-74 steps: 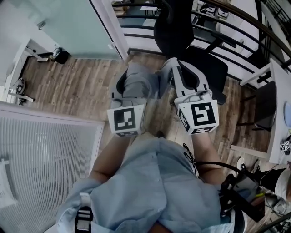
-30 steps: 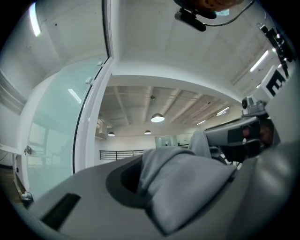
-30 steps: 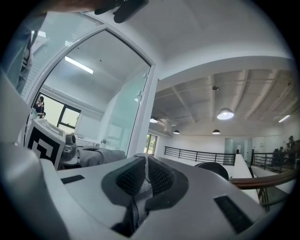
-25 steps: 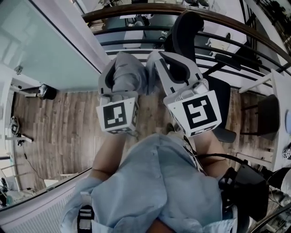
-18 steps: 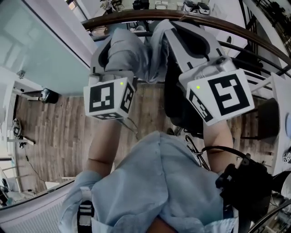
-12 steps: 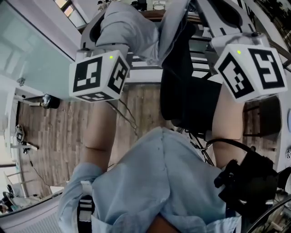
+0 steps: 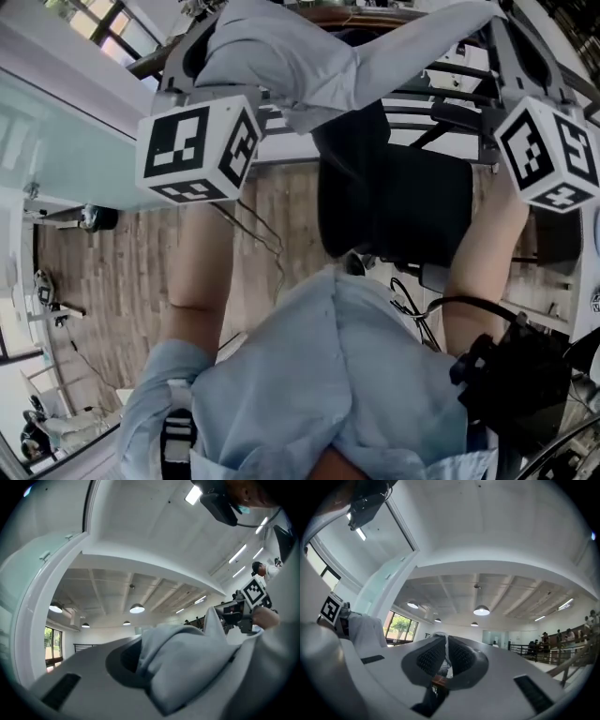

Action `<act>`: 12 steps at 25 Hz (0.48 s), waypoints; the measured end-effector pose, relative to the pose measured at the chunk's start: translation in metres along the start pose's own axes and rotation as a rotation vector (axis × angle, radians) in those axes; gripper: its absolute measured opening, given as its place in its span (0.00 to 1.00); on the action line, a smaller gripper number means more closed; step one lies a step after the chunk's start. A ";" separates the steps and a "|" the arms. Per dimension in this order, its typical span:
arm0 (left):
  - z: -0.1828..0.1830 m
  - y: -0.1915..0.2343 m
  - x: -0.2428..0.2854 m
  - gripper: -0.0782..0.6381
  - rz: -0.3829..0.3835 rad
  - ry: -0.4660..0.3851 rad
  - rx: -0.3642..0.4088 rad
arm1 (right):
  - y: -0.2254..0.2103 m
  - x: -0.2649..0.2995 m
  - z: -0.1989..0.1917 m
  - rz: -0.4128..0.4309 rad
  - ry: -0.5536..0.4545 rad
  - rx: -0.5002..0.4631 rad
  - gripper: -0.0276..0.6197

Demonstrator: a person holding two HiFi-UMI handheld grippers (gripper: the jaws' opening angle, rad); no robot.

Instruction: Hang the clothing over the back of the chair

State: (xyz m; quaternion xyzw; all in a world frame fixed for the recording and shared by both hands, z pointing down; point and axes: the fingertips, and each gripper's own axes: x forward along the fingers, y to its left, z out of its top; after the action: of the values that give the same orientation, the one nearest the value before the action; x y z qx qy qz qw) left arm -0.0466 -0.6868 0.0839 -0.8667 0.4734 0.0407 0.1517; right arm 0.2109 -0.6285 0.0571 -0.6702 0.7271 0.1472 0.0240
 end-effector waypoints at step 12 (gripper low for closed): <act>-0.172 -0.031 -0.080 0.16 -0.085 0.352 -0.185 | 0.125 -0.045 -0.216 0.192 0.377 0.207 0.07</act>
State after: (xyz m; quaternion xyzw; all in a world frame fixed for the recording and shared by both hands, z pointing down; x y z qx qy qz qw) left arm -0.0770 -0.6585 0.2717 -0.8900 0.4496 -0.0746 -0.0120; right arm 0.1273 -0.6306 0.2966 -0.6076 0.7903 -0.0541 -0.0578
